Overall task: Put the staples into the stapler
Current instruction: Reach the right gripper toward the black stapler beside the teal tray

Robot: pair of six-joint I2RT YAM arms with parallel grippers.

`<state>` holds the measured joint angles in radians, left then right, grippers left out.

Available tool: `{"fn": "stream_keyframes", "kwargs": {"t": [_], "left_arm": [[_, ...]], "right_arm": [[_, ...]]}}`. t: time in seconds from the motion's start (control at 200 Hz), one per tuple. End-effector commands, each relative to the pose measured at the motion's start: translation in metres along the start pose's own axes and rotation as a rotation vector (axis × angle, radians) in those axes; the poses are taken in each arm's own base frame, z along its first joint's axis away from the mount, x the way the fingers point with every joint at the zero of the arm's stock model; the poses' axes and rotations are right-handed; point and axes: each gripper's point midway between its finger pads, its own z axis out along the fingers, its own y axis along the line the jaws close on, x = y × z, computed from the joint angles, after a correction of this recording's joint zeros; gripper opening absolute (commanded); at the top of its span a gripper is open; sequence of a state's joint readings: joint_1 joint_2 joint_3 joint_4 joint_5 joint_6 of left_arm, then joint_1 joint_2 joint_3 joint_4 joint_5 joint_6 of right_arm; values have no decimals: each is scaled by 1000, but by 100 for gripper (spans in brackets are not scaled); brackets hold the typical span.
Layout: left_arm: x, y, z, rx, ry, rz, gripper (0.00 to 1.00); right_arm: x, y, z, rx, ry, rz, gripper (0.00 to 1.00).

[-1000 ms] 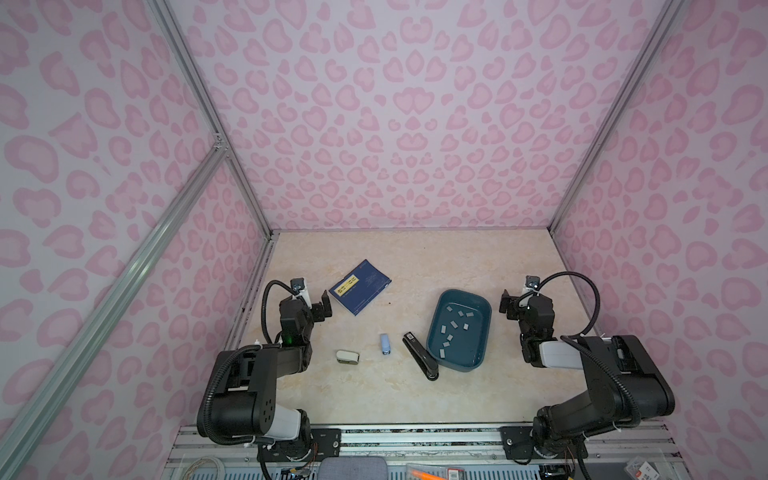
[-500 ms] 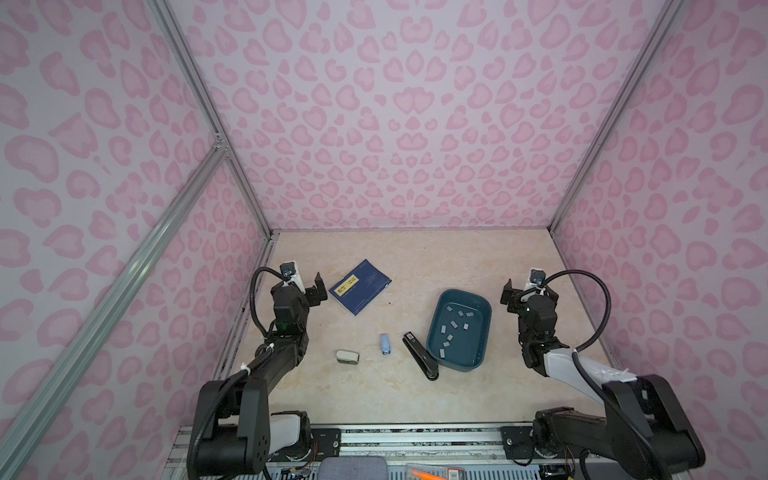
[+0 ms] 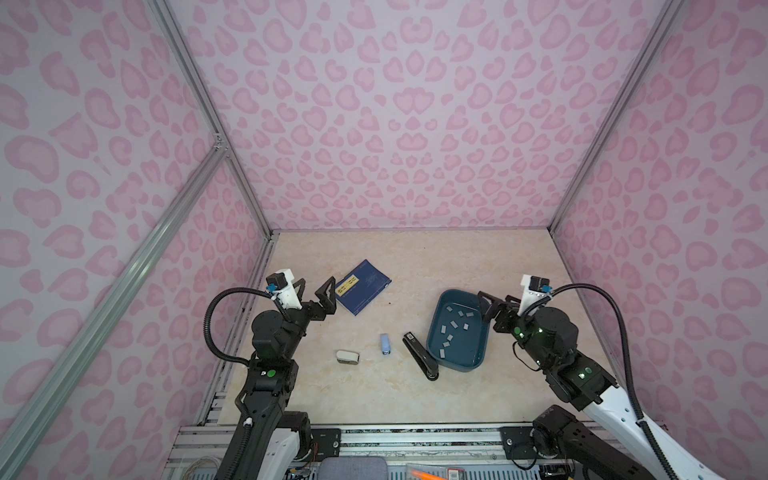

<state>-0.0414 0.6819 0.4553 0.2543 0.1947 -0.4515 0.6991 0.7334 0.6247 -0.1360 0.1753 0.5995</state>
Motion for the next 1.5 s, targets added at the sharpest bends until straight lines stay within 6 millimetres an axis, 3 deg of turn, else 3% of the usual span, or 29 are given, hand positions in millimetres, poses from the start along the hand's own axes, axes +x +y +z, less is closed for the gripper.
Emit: {"fn": "stream_keyframes", "kwargs": {"t": [0.0,0.09,0.23,0.54,0.98,1.495], "left_arm": [[31,20,-7,-116,141,-144,98],[39,13,-15,-63,147,-142,98],[42,4,-34,-13,124,-114,98],[46,-8,-54,41,132,-93,98],[51,-14,-50,72,176,-84,98],[57,-24,-43,124,219,-53,98]], "right_arm": [[30,37,6,56,52,-79,71],[61,71,25,73,137,-145,55],[103,97,57,82,272,-184,47],[166,98,96,137,407,-192,41],[196,54,108,319,500,-213,31],[194,-8,88,449,516,-185,29]]}}
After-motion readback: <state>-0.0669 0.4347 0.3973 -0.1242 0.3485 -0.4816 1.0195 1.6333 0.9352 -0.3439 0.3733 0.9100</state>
